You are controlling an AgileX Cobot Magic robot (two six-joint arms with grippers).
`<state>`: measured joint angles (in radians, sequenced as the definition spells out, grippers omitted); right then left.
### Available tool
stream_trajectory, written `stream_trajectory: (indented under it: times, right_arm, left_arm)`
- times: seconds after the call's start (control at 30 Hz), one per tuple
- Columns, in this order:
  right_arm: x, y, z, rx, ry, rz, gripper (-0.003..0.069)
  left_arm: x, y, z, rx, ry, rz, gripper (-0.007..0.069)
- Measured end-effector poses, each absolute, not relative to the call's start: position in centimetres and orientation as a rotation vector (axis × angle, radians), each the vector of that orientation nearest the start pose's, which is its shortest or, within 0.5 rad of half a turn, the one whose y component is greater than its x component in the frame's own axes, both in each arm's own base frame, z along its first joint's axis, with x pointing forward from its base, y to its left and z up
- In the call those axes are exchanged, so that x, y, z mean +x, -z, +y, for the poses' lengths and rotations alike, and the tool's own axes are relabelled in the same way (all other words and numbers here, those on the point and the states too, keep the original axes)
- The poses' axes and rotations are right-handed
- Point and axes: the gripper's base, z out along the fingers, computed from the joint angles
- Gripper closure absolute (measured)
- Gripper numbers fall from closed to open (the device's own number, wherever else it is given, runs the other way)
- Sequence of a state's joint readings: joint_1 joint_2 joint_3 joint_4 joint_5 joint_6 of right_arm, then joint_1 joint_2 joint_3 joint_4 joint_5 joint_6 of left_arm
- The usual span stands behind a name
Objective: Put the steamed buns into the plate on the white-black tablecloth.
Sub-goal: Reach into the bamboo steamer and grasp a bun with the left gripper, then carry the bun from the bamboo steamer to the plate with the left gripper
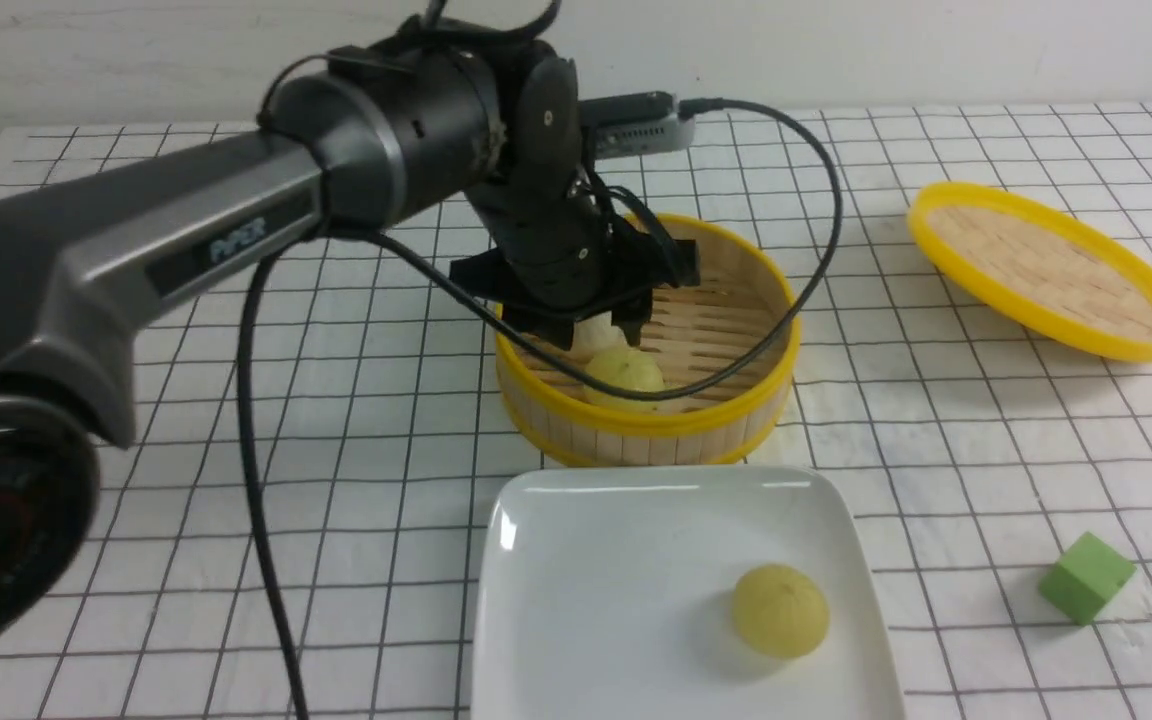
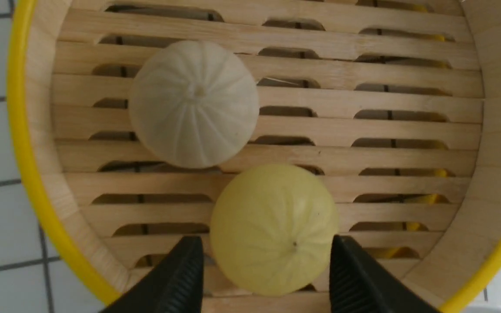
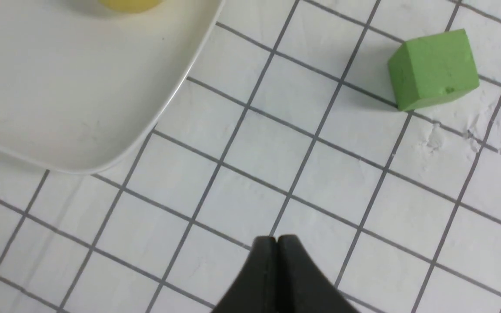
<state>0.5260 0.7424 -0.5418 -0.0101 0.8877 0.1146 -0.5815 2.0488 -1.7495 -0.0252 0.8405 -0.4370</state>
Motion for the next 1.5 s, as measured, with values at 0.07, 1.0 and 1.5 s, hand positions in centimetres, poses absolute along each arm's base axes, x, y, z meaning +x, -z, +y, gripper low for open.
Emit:
stream_trajectory:
  times: [0.07, 1.0, 1.5]
  right_arm:
    - [10.3, -25.9, 5.9, -0.531, -0.229, 2.528, 0.0656]
    - [10.5, -26.0, 5.8, -0.534, -0.207, 2.504, 0.0636]
    - [10.6, -26.0, 5.8, -0.535, -0.204, 2.503, 0.0614]
  left_arm:
    - [38.5, -23.6, -25.6, 0.174, 0.373, 2.690, 0.0225]
    - [30.6, -43.3, -20.6, 0.393, 0.417, 2.469, 0.0602]
    - [30.0, -23.9, -22.4, 0.517, 0.475, 2.928, 0.0589]
